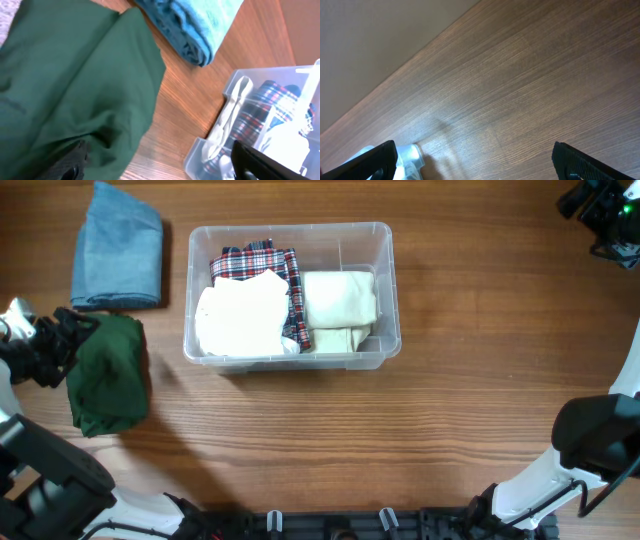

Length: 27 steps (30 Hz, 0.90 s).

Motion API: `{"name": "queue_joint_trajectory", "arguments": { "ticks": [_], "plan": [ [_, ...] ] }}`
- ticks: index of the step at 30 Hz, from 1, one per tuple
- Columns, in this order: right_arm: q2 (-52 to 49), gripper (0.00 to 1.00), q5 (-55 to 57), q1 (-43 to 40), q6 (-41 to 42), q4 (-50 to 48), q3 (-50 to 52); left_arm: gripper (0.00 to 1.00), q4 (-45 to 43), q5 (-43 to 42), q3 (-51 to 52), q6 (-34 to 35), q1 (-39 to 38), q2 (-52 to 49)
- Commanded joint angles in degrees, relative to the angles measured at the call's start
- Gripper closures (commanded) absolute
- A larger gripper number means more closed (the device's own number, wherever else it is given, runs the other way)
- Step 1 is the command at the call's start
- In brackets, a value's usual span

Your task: Pack container

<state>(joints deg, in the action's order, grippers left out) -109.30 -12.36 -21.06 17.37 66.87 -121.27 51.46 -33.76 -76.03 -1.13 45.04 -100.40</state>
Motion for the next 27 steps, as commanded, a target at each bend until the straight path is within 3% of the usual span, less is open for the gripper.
{"name": "queue_joint_trajectory", "arguments": {
  "ticks": [1,13,18,27],
  "plan": [
    [-0.96,0.0,0.57,-0.02,0.74,-0.02,-0.11,0.04,-2.97,-2.4,3.13,-3.17,4.17,-0.24],
    [-0.96,0.0,0.55,-0.02,0.74,-0.02,-0.11,0.0,-12.94,-2.16,3.39,-3.23,6.88,-10.27],
    [-0.96,0.0,0.55,-0.02,0.74,-0.02,-0.11,0.0,-14.93,4.22,3.39,-3.85,6.88,-12.04],
    [-0.96,0.0,0.55,-0.02,0.79,-0.02,-0.11,0.0,-16.61,8.59,3.39,-6.19,6.78,-15.87]
  ]
}}
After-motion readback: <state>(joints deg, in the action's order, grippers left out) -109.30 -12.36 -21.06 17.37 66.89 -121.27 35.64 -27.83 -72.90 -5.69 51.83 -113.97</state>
